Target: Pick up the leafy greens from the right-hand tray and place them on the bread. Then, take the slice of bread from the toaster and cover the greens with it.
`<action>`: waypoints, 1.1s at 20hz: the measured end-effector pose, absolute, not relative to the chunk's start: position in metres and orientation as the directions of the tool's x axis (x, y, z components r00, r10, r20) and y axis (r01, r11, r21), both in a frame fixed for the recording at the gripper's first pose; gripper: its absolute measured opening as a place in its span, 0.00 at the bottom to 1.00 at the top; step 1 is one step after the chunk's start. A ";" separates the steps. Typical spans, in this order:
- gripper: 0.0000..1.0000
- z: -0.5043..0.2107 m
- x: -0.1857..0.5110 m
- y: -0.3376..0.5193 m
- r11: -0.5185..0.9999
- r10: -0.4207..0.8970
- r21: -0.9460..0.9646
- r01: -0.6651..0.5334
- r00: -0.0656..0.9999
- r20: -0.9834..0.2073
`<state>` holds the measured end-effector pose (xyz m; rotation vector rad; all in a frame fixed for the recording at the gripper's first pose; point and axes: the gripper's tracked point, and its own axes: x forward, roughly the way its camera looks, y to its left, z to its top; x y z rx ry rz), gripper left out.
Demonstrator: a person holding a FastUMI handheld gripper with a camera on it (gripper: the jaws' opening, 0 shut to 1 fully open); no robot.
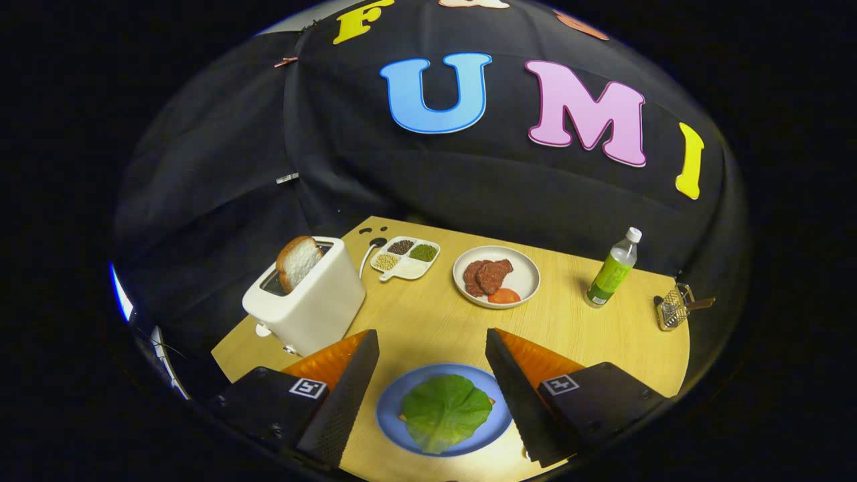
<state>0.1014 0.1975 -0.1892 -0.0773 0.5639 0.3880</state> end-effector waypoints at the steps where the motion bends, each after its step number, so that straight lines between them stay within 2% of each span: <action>1: 1.00 -0.183 0.103 0.206 0.922 0.346 0.034 -0.386 0.780 -0.522; 14: 1.00 -0.152 0.135 0.341 0.858 0.472 0.047 -0.511 0.749 -0.464; 22: 1.00 -0.200 0.152 0.421 0.859 0.463 0.062 -0.508 0.720 -0.516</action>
